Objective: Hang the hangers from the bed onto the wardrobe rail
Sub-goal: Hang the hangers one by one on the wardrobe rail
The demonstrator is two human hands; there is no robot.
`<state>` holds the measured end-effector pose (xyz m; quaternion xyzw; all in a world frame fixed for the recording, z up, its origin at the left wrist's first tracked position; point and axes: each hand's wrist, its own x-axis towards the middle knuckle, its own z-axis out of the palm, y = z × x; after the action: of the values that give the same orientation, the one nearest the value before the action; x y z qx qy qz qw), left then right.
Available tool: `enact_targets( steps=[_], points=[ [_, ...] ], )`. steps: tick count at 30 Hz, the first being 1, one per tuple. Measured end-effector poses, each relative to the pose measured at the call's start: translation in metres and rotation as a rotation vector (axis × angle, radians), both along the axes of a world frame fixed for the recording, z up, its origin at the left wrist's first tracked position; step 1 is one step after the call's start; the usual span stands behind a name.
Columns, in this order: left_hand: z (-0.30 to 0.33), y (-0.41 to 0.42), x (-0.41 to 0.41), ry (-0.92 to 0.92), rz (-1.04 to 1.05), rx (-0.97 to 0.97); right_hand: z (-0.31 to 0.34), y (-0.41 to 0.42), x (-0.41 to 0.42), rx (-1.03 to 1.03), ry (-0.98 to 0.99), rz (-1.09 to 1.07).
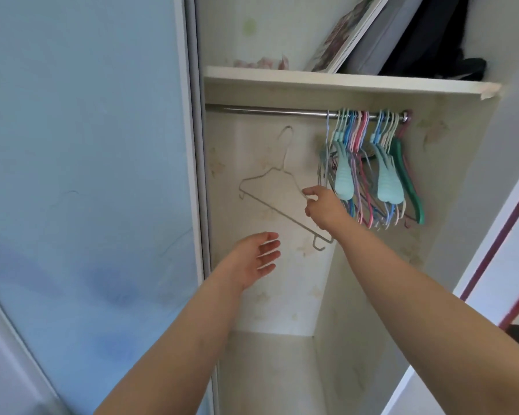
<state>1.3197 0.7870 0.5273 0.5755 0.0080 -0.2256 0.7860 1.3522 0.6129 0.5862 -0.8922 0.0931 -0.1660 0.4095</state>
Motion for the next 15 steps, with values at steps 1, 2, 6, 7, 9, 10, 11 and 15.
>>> enact_targets(
  steps=[1,2,6,7,9,10,11,15],
  points=[
    [0.006,0.002,0.008,-0.139,0.041,0.112,0.006,-0.003,0.002,0.002,-0.051,-0.035],
    [0.012,0.003,0.017,-0.309,0.095,0.262,0.012,-0.006,0.004,-0.003,-0.096,-0.064],
    [0.024,0.0,0.047,-0.738,0.177,0.594,0.045,-0.016,0.021,-0.048,-0.163,-0.134],
    [0.026,-0.001,0.053,-0.759,0.153,0.63,0.051,-0.017,0.027,-0.067,-0.155,-0.138],
    [0.028,-0.001,0.062,-0.786,0.096,0.705,0.058,-0.016,0.036,-0.128,-0.127,-0.139],
    [0.027,-0.001,0.067,-0.801,0.072,0.729,0.061,-0.015,0.041,-0.161,-0.113,-0.147],
    [0.028,-0.001,0.072,-0.813,0.057,0.738,0.063,-0.015,0.048,-0.185,-0.096,-0.149],
    [0.028,0.001,0.087,-0.802,-0.066,0.714,0.065,-0.006,0.067,-0.26,0.082,-0.138]
  ],
)
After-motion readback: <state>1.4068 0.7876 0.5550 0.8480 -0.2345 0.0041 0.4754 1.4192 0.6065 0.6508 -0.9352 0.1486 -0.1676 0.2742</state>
